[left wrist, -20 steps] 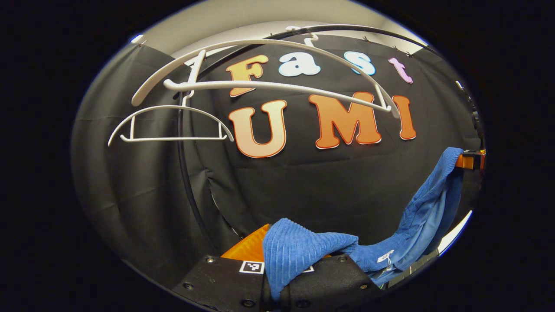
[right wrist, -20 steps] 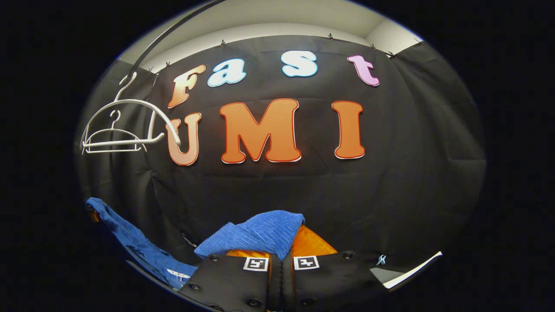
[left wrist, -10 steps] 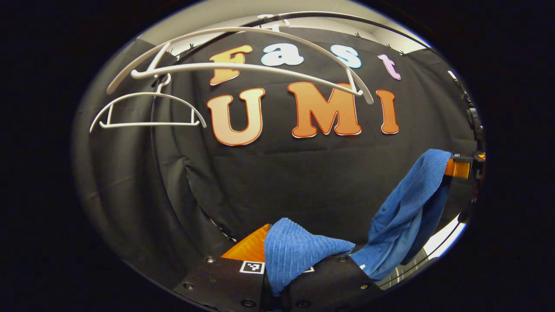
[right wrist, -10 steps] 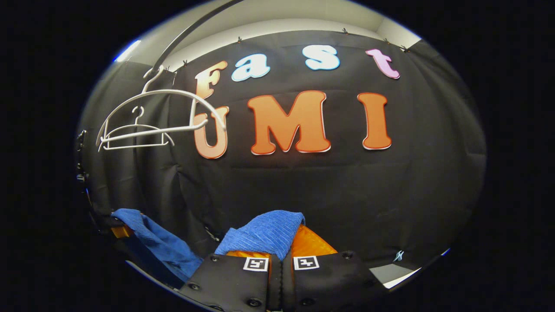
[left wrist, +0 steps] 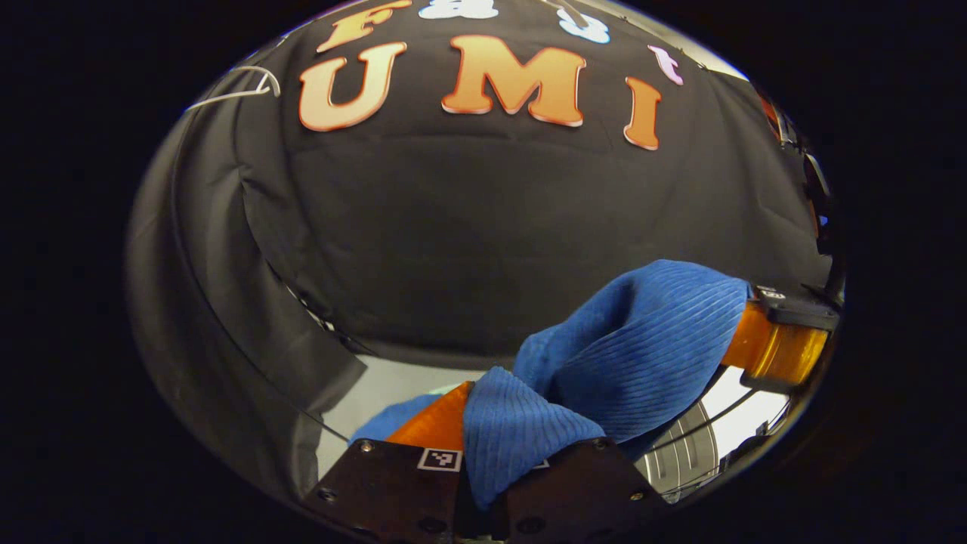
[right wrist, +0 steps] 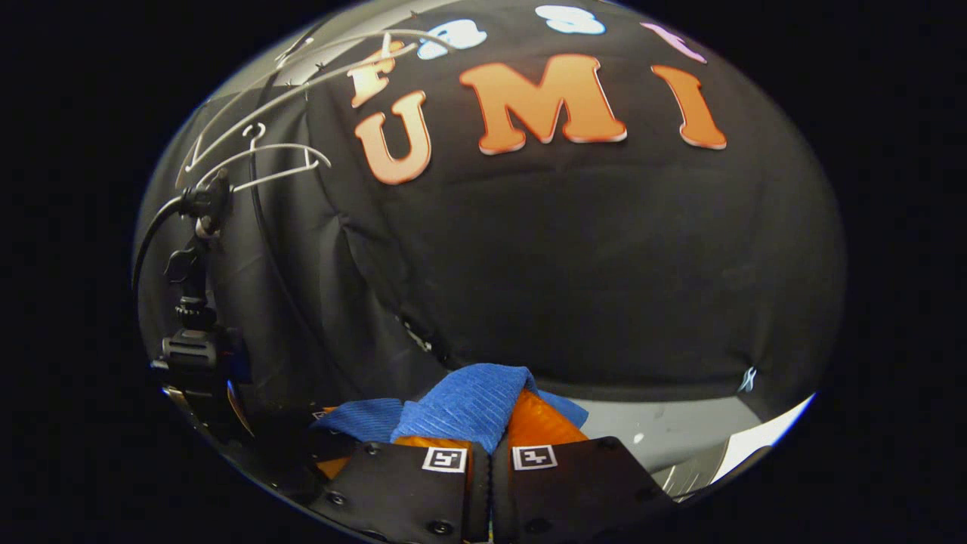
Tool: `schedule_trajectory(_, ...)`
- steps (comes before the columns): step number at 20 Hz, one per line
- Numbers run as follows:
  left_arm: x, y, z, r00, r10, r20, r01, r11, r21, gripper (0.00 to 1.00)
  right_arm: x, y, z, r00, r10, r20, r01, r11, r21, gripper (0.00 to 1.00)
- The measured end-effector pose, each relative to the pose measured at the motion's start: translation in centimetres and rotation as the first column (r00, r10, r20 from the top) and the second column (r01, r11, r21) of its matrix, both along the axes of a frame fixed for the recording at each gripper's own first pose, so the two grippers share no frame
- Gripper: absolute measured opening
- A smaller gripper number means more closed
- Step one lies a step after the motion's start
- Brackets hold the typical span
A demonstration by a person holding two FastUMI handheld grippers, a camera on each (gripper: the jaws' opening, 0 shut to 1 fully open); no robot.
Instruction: Grasp the clothes on the hanger with both hands and then place them into the laundry hamper below.
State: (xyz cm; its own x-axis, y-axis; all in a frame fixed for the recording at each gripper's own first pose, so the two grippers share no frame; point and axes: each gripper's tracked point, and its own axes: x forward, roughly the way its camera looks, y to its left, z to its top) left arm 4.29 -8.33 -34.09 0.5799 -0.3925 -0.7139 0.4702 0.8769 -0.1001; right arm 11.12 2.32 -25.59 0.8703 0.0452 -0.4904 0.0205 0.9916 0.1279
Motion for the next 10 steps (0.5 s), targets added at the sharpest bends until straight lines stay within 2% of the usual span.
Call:
schedule_trajectory(2, -2.2, 0.8, -2.5, 0.995, 0.004, -0.098, -0.002, 1.0, 0.016, 0.07, -1.2, 0.1, -3.2, 0.996, 0.004, -0.087, -0.002, 1.0, 0.015, 0.09)
schedule_trajectory(4, -4.2, 2.1, -5.4, 0.979, 0.039, -0.198, -0.034, 0.999, 0.029, 0.07, -2.5, 0.1, -6.8, 0.984, 0.017, -0.178, -0.01, 0.999, 0.035, 0.09)
schedule_trajectory(7, -6.7, 3.4, -9.2, 0.935, 0.116, -0.335, -0.109, 0.993, 0.04, 0.09, -3.6, 0.9, -11.8, 0.951, 0.043, -0.305, -0.028, 0.998, 0.051, 0.09)
schedule_trajectory(10, -8.9, 5.5, -10.9, 0.89, 0.182, -0.418, -0.17, 0.983, 0.066, 0.12, -3.9, 2.7, -14.2, 0.922, 0.063, -0.383, -0.045, 0.997, 0.055, 0.09)
